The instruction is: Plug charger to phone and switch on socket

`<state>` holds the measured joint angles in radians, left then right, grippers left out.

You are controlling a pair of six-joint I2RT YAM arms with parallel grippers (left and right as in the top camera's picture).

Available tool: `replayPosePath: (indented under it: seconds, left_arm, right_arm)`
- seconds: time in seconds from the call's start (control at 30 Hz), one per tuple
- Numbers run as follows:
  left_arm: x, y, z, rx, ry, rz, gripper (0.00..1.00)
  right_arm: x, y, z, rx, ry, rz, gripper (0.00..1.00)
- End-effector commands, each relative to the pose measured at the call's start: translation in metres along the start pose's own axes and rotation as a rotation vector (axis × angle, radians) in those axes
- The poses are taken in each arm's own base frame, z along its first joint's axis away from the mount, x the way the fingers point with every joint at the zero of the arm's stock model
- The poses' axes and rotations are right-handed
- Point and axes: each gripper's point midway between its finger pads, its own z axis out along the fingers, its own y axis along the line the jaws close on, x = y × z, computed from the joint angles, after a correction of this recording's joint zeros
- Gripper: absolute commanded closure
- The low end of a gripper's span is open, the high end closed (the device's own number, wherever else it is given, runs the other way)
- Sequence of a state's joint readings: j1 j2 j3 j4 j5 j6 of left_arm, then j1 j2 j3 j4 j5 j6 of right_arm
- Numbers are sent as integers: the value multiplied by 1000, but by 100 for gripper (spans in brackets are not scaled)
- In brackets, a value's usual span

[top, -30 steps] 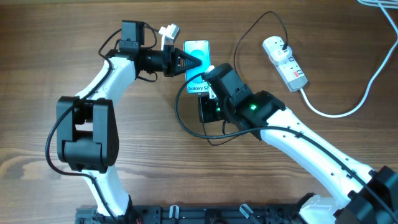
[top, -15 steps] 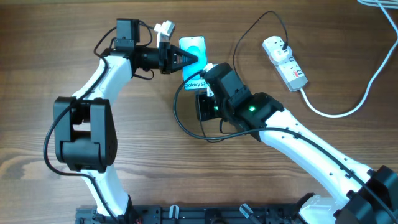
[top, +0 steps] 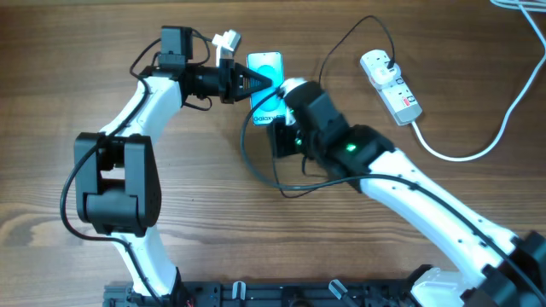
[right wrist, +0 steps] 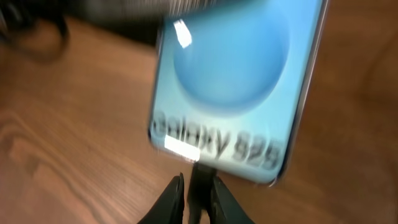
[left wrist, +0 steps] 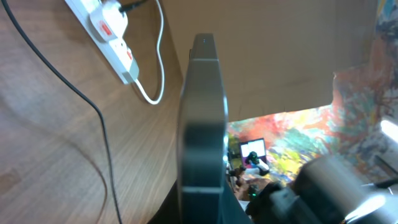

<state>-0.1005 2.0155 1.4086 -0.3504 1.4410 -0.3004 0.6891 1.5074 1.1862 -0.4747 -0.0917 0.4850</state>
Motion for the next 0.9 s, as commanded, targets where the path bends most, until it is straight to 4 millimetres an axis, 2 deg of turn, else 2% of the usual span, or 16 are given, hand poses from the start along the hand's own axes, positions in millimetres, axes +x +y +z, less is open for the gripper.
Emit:
replayPosePath:
  seconds: [0.0, 0.07, 0.13, 0.23, 0.27, 0.3, 0.4, 0.5, 0.6, 0.7, 0.8, 0.87]
  left_arm:
    - [8, -19, 7, 52, 35, 31, 96]
    - [8, -19, 7, 48, 34, 31, 96]
    - [7, -15, 7, 29, 26, 28, 96]
    - [4, -8, 7, -13, 10, 25, 96]
    - [3, -4, 7, -33, 3, 23, 96]
    - [3, 4, 7, -69, -7, 13, 96]
    - [14, 26, 11, -155, -5, -26, 96]
    - [37, 52, 20, -261, 38, -51, 96]
    - [54, 62, 35, -306, 80, -66, 96]
    - [59, 58, 51, -292, 111, -34, 96]
    - [49, 54, 54, -278, 74, -90, 96]
    - [40, 28, 56, -138, 75, -97, 96]
  right_arm:
    - [-36, -5, -35, 18, -134, 3, 79]
    - [-42, -4, -47, 10, -165, 6, 69]
    - [-45, -1, -63, -3, -188, 5, 65]
    - [-47, -7, -84, 27, -222, 11, 46]
    - [-47, -16, -91, 73, -234, 25, 39]
    - [-46, -30, -98, 126, -244, 66, 19]
    - [-37, -67, -107, 230, -211, 166, 0]
    - [-28, -105, -112, 321, -164, 238, 0]
    - [-22, -122, -114, 364, -142, 274, 0]
    - [-5, -114, -104, 301, -63, 277, 0]
    - [22, -91, -87, 142, 68, 240, 4]
    - [46, -83, -72, 75, 167, 256, 14]
